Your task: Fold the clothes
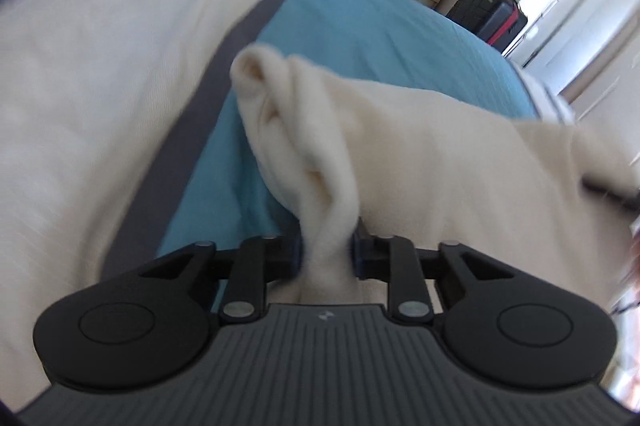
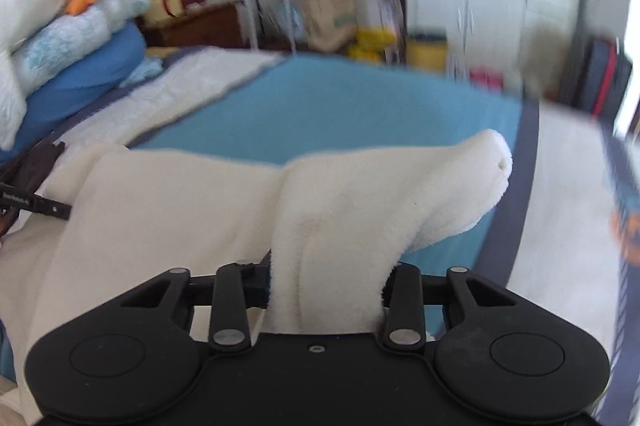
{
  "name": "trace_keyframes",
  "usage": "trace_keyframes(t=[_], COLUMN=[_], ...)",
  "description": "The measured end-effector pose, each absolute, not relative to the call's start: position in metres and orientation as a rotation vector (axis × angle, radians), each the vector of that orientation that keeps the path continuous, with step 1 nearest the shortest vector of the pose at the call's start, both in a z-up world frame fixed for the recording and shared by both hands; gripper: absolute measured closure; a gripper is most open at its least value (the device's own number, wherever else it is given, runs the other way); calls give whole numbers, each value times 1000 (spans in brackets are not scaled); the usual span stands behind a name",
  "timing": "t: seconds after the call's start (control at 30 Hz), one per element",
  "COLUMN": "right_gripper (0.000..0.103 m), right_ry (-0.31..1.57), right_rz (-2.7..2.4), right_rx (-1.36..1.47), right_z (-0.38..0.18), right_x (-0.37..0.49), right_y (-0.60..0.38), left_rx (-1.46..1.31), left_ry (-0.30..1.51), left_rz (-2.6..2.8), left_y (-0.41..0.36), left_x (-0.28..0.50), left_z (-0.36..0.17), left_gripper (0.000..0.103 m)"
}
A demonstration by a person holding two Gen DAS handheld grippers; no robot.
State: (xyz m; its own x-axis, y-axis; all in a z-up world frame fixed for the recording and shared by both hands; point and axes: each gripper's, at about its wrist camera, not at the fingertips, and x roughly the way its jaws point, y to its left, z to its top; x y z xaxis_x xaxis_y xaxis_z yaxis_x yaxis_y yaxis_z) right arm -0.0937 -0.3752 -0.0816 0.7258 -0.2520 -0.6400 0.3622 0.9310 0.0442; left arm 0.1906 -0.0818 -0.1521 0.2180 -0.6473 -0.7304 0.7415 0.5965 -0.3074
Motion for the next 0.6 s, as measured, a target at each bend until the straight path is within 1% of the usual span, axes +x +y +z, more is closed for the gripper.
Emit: trace_keyframes(t=[0.07,0.17,0.23,0.33,0.4,0.5,0.6], right_gripper=[64,65,65,65,65,66,66], right_ry=[647,596,562,528,501,472,448], right_rz=[-369,-366,-355,-347,-330,-294,-256], right_rx=[133,-32,-79,-197,-237,-286,-367], right_z=[-60,-27,-9,10,23,38,46], right_x=[-90,-81,-70,-44,-26,8,51], right_y=[-359,-329,-320,-307,-302,-298,-291], left_rx=[162,157,159,237,246,147,106], left_ry=[896,815,761,600,540,557,518], left_rz=[-939,-909,-883,-817,-788,-741,-659], left_y=[-82,-76,-71,-60,-51,-36,-23], left_x=[181,171,163,142,141,161,171], left_z=[-136,-111,-97,-78,-69,-62,-62], left_gripper=[86,87,87,87,87,88,88])
